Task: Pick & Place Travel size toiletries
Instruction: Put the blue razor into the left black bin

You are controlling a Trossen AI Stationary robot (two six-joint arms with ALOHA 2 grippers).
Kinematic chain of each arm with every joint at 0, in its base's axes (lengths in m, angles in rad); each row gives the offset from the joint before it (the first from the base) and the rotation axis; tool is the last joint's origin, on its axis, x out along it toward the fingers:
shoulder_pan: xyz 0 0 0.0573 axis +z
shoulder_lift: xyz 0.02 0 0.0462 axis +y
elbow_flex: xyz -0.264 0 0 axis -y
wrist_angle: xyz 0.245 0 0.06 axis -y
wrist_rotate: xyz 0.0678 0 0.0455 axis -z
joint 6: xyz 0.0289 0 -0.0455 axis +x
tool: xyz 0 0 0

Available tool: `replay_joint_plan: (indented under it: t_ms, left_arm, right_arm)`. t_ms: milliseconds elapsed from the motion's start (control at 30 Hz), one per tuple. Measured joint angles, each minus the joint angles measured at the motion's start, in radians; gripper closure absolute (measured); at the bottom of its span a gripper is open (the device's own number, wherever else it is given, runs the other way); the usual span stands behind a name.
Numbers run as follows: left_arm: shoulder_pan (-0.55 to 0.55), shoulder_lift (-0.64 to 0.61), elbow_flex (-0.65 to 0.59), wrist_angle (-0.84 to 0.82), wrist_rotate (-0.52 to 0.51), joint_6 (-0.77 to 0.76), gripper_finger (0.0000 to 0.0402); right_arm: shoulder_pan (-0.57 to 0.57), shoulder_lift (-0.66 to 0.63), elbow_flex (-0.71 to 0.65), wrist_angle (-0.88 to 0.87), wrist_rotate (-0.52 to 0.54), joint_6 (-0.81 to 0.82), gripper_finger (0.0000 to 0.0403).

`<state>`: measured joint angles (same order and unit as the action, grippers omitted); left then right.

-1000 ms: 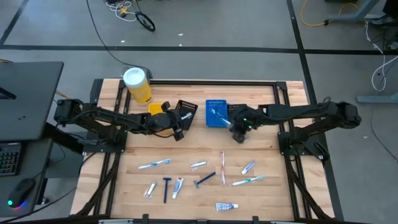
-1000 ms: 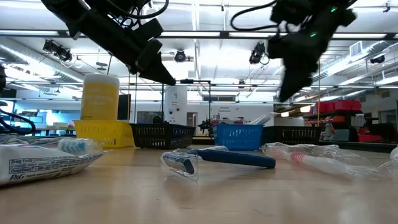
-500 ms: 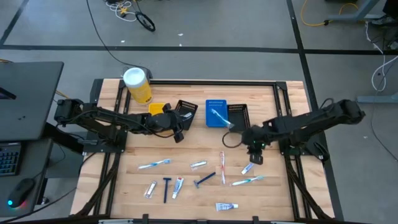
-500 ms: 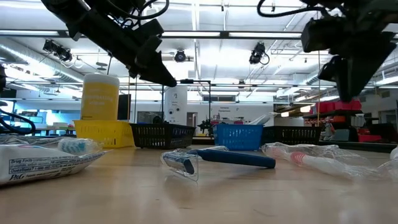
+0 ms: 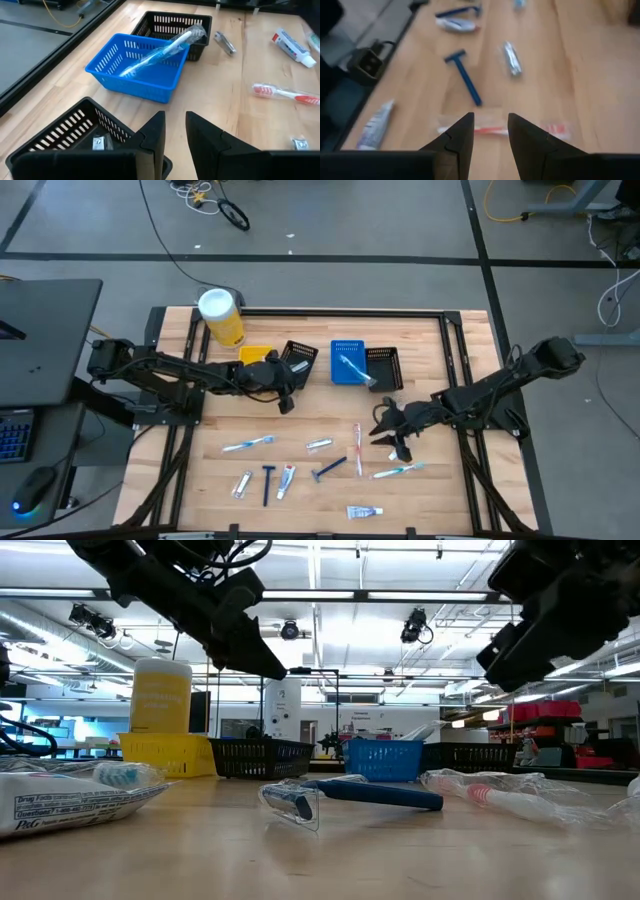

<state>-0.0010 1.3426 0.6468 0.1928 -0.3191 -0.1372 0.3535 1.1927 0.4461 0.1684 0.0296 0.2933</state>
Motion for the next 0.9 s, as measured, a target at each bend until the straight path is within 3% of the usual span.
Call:
replay_joint_plan:
  t_ms: [300,500,667,767,900]
  left_arm:
    - [0.000,0.000,0.000,0.001,-0.001,-0.009,0.0317]
    - [0.000,0.000,0.000,0.006,-0.001,-0.008,0.0317]
    - [0.000,0.000,0.000,0.009,-0.003,-0.008,0.0317]
    - [0.000,0.000,0.000,0.010,-0.005,-0.006,0.0317]
    - [0.000,0.000,0.000,0.016,-0.005,-0.005,0.0317]
  right_arm:
    - [0.043,0.046,-0.002,0.047,0.030,0.021,0.0274]
    - [0.073,0.146,0.006,0.166,0.049,0.034,0.0274]
    - [0.066,0.267,0.063,0.278,0.119,-0.057,0.0274]
    - [0.055,0.372,0.121,0.349,0.097,-0.065,0.0274]
    - [0.053,0.496,0.209,0.397,-0.012,-0.097,0.0274]
